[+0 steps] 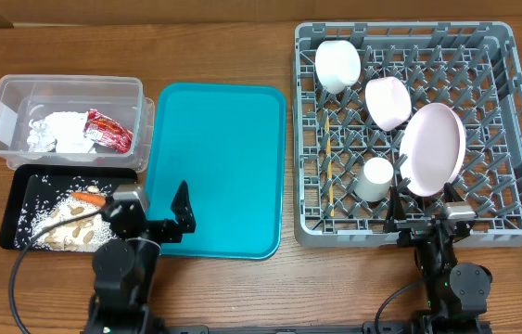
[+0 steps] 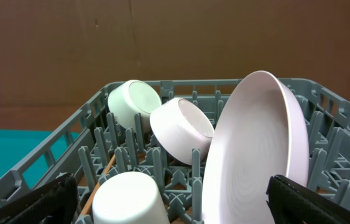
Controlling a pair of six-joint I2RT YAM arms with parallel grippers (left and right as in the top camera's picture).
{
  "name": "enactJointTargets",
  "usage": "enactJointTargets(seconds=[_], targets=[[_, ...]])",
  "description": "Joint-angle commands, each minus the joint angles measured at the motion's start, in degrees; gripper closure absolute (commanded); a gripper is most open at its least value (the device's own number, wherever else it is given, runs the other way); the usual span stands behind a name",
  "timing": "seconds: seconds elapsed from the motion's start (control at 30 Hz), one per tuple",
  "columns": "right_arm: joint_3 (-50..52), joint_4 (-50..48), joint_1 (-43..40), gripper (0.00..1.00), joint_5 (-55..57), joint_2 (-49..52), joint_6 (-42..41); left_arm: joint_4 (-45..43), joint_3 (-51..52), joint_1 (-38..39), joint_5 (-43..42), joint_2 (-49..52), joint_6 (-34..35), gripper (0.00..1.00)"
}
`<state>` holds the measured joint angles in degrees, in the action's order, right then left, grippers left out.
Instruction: Sort waste into correct bins and load items into the dishwasher
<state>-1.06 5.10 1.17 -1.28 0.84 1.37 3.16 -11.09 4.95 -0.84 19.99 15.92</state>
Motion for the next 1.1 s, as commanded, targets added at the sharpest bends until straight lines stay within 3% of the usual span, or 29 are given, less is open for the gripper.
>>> enactJointTargets(seconds=[0.0, 0.37, 0.5, 0.73, 1.07], targets=[[0.6, -0.4, -0.2, 0.0, -0.3, -0.7, 0.2, -3.0, 3.9, -0.2, -0.4, -3.0, 1.3, 0.0], [0.6, -0.4, -0.2, 0.0, -0.3, -0.7, 0.2, -3.4, 10.2, -4.0, -1.7, -10.7, 1.5, 0.0], [0.6, -0.4, -0.2, 0.0, -0.3, -0.7, 0.2, 0.2, 10.8, -4.2, -1.5, -13.3, 0.8, 0.0], [0.6, -0.4, -0.2, 0.0, -0.3, -0.7, 0.2, 1.1, 10.8, -4.2, -1.5, -20.0, -8.1, 0.0], [0.6, -0.4, -0.2, 0.0, -0.3, -0.7, 0.2, 1.2, 10.8, -5.5, -0.5, -19.8, -18.6, 0.0]])
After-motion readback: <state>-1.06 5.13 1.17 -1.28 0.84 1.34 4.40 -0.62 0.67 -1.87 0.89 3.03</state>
